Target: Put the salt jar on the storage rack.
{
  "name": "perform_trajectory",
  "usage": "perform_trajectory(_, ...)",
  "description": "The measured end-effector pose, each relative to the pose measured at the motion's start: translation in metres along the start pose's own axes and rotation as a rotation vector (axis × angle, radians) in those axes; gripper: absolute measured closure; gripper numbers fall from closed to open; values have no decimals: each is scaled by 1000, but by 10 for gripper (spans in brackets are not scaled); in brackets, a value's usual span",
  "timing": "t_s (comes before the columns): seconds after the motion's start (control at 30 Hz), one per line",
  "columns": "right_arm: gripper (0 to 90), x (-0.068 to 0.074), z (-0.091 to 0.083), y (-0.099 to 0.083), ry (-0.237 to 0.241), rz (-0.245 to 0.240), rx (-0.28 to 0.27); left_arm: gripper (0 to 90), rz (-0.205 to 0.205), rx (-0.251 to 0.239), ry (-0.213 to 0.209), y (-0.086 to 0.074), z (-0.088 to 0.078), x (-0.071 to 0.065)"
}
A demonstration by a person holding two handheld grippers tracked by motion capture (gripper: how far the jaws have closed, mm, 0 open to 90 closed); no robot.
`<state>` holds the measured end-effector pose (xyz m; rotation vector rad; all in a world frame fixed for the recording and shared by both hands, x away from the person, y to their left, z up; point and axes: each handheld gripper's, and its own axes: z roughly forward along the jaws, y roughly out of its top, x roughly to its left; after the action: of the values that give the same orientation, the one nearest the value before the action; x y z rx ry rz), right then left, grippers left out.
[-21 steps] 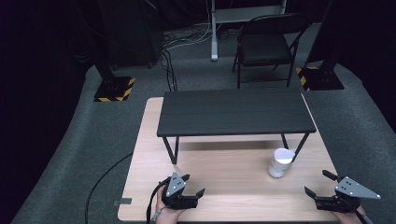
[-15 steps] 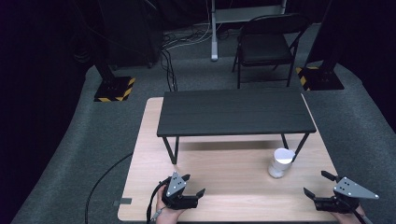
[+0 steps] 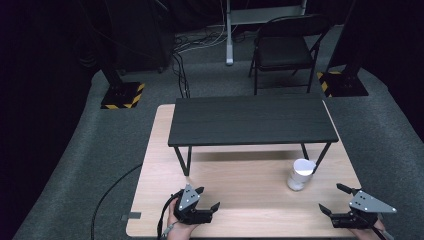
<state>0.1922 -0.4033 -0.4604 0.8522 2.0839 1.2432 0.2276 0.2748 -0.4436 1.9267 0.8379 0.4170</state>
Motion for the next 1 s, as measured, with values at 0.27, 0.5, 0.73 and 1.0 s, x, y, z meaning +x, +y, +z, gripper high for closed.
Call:
perform_trajectory(0.27,44,1,14,9,40,-18,-2,206,0,-1,0,0,0,0)
perform_trajectory(0.5,44,3,27,20,57,-39,5,206,2,0,0,0,0,0)
perform_trajectory(0.73,44,-1,34,25,53,-28,-3,206,0,1,-1,0,0,0)
perform_trajectory(1.0,47,-3,44,30,39,-13,-10,207,0,3,-2,0,0,0)
